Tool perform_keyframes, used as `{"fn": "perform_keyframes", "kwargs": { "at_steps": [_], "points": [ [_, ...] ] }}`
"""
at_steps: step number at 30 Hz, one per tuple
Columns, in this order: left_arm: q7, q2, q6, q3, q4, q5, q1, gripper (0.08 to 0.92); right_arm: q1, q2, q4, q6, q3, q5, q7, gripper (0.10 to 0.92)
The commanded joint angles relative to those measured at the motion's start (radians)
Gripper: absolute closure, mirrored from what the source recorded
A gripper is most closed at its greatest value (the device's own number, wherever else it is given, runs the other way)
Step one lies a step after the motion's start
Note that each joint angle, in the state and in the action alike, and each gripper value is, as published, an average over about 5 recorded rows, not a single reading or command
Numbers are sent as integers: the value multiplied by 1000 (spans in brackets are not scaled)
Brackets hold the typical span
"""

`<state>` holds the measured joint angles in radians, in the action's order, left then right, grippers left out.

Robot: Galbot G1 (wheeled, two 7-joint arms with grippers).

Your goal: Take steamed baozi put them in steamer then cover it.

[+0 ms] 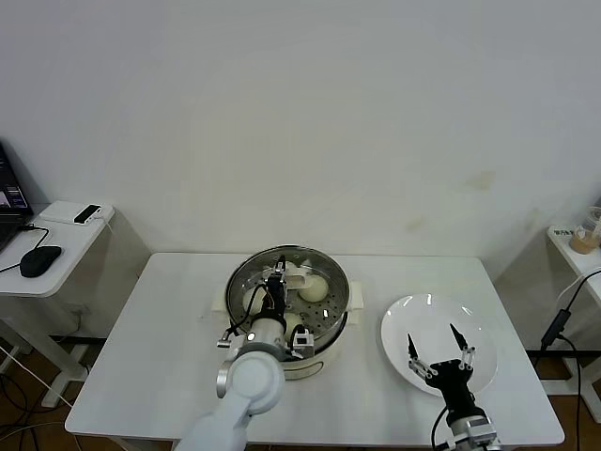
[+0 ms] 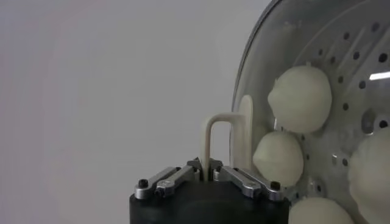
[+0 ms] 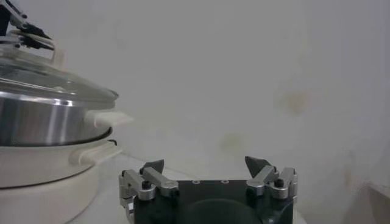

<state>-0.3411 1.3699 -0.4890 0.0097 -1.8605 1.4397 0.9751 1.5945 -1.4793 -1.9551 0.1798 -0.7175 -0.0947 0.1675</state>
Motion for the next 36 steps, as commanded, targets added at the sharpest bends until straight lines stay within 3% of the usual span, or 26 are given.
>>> {"fn": "perform_keyframes", "kwargs": {
  "at_steps": [1,18,25,27,30,33,36],
  "points": [
    [10,-3,2,-8,-27,-3,23,725,1,-1,-1,1,3,-1,1,203],
    [78,-64,54,-18,-280,-20,212,236,14,1,-7,2,5,-7,2,203],
    [182,-87,125,-70,-441,-141,358,178,27,27,-13,2,2,8,2,203],
    [248,-75,169,-131,-483,-292,448,177,35,47,-17,3,0,22,2,203],
    [363,-58,264,-266,-511,-730,576,177,41,64,-15,3,0,36,6,203],
    [470,-42,396,-432,-499,-1179,653,177,38,58,-9,-3,11,38,10,203],
    [529,-28,490,-574,-479,-1454,713,177,40,54,2,-6,22,38,12,203]
  ]
}}
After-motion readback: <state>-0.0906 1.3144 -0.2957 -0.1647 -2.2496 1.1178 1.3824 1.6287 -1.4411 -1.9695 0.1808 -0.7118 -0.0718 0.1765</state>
